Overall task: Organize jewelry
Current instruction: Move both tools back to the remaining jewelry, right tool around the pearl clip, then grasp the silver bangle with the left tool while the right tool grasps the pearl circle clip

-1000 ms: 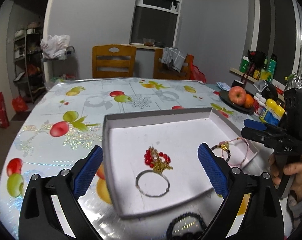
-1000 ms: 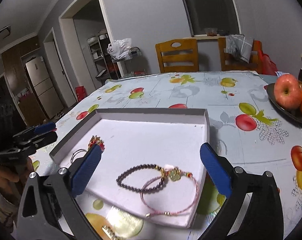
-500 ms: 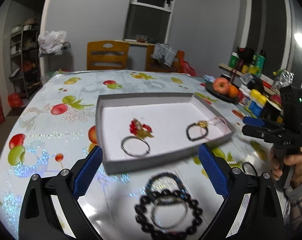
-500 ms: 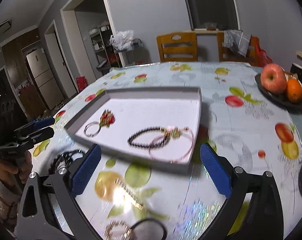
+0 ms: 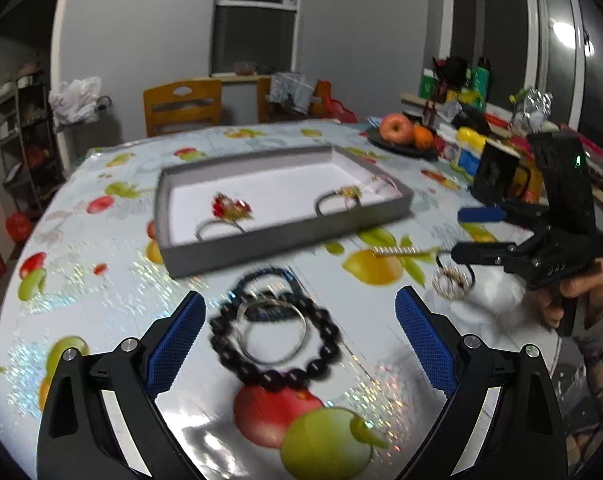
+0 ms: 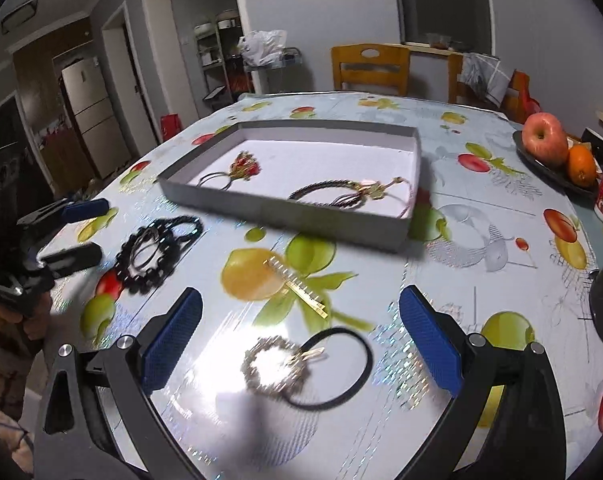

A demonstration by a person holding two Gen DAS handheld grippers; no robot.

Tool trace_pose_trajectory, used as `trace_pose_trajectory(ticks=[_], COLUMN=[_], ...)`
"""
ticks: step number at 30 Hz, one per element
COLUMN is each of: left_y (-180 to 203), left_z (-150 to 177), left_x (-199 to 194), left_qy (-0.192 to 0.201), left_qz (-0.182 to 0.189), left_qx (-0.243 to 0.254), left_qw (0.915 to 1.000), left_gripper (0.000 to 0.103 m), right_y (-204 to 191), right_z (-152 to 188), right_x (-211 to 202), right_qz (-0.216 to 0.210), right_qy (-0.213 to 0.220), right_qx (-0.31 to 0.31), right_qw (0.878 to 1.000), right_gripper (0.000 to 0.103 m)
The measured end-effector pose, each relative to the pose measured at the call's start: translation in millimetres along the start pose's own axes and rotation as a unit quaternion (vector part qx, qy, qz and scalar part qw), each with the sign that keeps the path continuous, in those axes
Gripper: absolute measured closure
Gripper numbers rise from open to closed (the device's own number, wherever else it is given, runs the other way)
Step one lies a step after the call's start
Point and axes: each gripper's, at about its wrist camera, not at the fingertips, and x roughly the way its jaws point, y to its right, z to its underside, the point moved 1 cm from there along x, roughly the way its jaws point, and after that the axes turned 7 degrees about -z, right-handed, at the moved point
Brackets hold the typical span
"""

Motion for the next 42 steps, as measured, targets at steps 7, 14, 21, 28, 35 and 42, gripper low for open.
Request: trace_pose_trajectory(ticks=[7, 14, 21, 28, 35, 42], left_y=[1.0, -11.6, -9.9, -8.6, -9.1, -14.9], left_z=[8.2, 9.9, 10.3, 10.6, 10.6, 8.0], left_x=[1.8, 1.8, 1.2, 0.3, 3.7, 6.4], left_qy=[-0.01, -0.011, -0.011, -0.008, -0.018, -0.023], left_qz=[0.018, 0.025, 0.025, 0.024, 0.019, 0.009], left_qx=[-0.016, -0.054, -0.052, -0.045, -0.047, -0.057], left_qw=[0.9997, 0.9982, 0.9983, 0.9986, 0.9986, 0.9981], left_gripper=[0.008, 0.008, 0.008, 0.008, 0.008, 0.012], right_y=[-12.4, -14.7, -31.1, -25.4, -22.6, -11.2], right_z=[13.0, 17.8, 24.4, 25.5, 23.7, 23.3], right_x=[3.2, 0.3, 9.6, 19.8, 15.3, 6.5], right_qz=[-0.006, -0.002, -0.003, 0.012, 0.015, -0.005], right_qy=[-0.021, -0.033, -0.07, -0.09, -0.074, -0.049], right_qx=[-0.026, -0.03, -0.068, -0.057, -0.052, -0.021], right_qw=[0.999, 0.999, 0.995, 0.994, 0.996, 0.999], right_gripper=[0.006, 0.024, 0.031, 0.058, 0.062, 0.062])
